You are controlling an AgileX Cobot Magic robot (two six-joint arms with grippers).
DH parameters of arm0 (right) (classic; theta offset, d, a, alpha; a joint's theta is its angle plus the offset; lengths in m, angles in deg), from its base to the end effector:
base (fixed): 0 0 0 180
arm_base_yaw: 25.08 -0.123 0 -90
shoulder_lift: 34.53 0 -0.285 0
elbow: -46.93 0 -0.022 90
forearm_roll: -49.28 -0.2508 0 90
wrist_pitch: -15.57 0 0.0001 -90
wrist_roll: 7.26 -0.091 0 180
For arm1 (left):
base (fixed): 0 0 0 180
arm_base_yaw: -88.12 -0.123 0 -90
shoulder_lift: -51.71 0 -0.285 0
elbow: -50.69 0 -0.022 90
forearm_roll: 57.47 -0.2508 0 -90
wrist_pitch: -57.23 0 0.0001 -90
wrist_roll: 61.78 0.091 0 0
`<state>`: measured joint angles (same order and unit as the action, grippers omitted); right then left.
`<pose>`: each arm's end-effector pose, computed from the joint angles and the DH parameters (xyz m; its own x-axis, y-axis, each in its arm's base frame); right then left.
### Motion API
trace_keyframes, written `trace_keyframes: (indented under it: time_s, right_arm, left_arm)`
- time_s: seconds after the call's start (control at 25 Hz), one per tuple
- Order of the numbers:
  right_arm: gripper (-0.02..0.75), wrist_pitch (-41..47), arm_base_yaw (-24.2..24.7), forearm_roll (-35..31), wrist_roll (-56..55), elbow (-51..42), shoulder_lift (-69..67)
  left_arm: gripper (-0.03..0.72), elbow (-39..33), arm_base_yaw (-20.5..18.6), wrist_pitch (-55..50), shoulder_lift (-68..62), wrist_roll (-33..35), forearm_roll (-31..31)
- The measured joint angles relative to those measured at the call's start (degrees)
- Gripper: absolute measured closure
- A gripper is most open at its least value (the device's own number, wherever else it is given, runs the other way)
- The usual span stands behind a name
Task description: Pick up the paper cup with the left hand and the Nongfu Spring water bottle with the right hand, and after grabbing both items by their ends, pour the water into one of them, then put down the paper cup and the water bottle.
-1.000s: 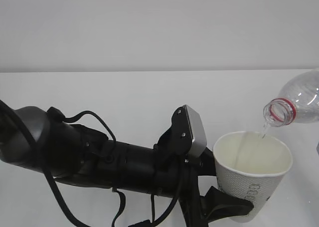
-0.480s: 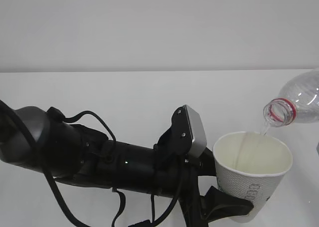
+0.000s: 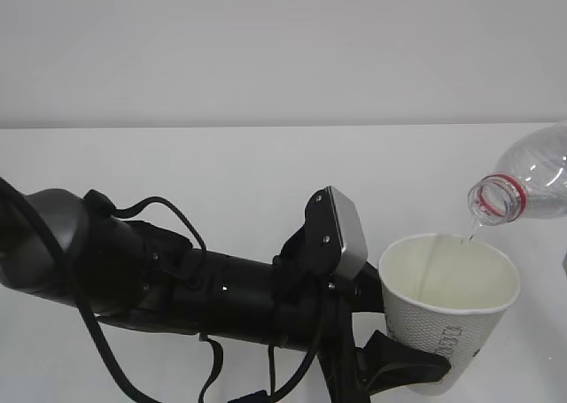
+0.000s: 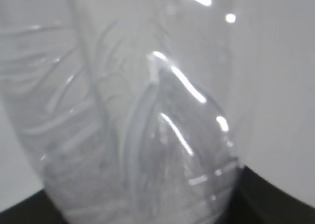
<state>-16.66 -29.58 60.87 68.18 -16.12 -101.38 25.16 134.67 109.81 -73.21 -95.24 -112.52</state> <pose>0.1827 0.0241 0.2281 0.1714 -0.9804 -0.0966 -0.1568 0.0697 -0.9852 0.2110 -0.3088 0.1216 -0.1470 0.3001 -0.9425 0.9891 0.0501 -0.1383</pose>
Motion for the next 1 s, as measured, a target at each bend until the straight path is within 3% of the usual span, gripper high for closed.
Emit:
trace_keyframes:
  time_s: [1.0]
  right_arm:
    - [0.316, -0.1, 0.0, 0.0, 0.1, 0.0, 0.0]
  left_arm:
    - [0.19, 0.0, 0.0, 0.0, 0.0, 0.0, 0.0]
